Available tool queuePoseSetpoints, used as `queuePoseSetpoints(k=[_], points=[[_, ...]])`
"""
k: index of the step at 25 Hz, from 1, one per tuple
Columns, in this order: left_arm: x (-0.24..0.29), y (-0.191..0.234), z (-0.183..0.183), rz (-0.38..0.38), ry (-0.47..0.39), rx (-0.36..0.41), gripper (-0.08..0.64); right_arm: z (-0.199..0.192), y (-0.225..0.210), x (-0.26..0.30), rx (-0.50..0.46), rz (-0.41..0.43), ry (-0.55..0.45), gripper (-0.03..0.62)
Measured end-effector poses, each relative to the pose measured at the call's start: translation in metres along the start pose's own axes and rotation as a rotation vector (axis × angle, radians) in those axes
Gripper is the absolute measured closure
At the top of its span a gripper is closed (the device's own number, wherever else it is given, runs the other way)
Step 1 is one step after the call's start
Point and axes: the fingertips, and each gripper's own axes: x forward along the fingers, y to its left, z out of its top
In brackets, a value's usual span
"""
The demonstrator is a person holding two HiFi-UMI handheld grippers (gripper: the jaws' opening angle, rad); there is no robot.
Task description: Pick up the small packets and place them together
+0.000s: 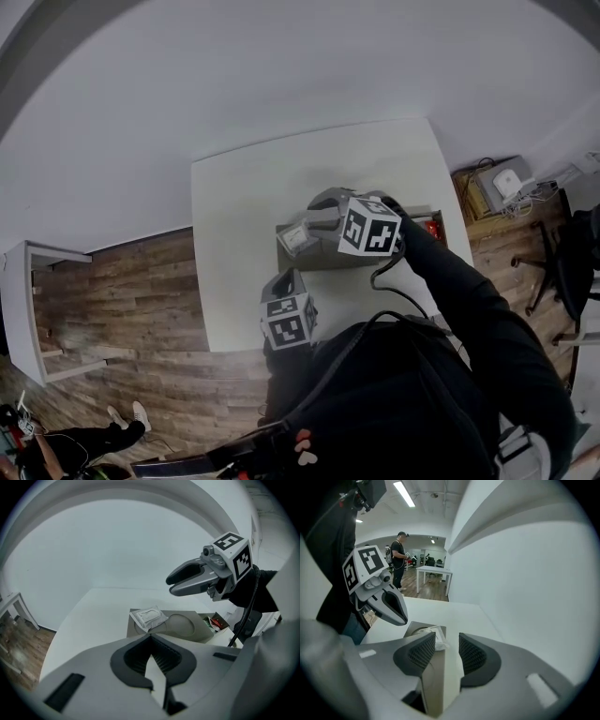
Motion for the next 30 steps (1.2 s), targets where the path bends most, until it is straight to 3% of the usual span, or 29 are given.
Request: queuePoseSetpoints(k=[4,9,17,30], points=[[0.003,-0.004,0.004,-0.016,-0.001,0.017,0.561,-0.031,-0.025,-0.059,0.055,-0.103,0.007,0.442],[0.006,-0.016,0.009,-0.042,0.004,0.046,0.561,-0.099,-0.025,-0.119,0.144,-0.178,0.111,0.442],[0.013,-0.03,0.011,-0.065,0.019,0.075,0.56,-0.2,0.017,-0.161,0.318,-0.196,0.309,0.442],[0.012,-0.031,0.009,-0.059,0.023,0.064,0.561,-0.249,0.062,-0.147,0.593,-0.263,0.484,0.442]])
